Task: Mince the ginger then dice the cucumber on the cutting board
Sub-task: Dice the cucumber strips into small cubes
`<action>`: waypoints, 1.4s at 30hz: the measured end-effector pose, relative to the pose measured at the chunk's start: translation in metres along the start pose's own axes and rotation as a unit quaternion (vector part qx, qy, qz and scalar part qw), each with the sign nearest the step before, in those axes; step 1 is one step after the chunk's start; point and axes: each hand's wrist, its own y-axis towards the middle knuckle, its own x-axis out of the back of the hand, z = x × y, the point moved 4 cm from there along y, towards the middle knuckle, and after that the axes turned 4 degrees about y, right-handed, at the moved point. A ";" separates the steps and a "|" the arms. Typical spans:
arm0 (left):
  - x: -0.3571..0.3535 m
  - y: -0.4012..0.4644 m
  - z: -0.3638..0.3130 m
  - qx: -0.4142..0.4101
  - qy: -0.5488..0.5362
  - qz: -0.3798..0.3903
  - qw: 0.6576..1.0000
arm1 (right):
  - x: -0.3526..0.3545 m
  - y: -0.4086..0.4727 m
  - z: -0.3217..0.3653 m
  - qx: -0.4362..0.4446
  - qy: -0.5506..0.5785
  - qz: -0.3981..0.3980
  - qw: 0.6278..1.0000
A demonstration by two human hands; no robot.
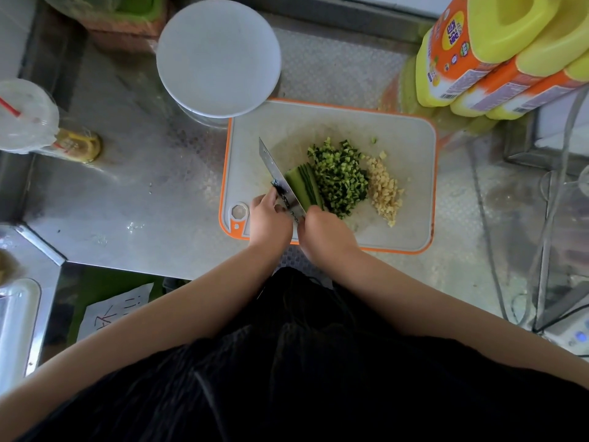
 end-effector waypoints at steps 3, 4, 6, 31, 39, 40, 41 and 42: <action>0.001 -0.001 0.001 0.018 -0.014 -0.008 1.000 | 0.000 -0.001 0.007 -0.007 -0.010 0.010 1.000; 0.001 -0.002 0.002 0.023 -0.024 -0.010 0.999 | -0.001 -0.002 0.008 -0.009 -0.015 0.009 1.000; 0.000 -0.002 0.003 0.027 -0.028 -0.013 0.999 | -0.002 -0.003 0.010 -0.009 -0.029 0.007 1.000; -0.009 -0.003 -0.003 -0.016 -0.021 -0.022 0.999 | 0.002 0.005 0.005 -0.032 0.014 0.001 0.999; -0.014 -0.002 -0.001 -0.037 -0.020 -0.022 0.999 | -0.001 0.013 0.001 -0.057 0.025 0.005 0.998; -0.015 -0.002 -0.002 -0.043 -0.020 -0.021 0.999 | -0.001 0.015 0.000 -0.059 0.031 0.008 0.998; -0.014 -0.002 -0.003 -0.048 -0.021 -0.021 0.998 | -0.001 0.015 -0.001 -0.060 0.036 0.008 0.998; -0.014 -0.003 -0.003 -0.046 -0.021 -0.021 0.998 | -0.001 0.015 -0.002 -0.058 0.041 0.006 0.997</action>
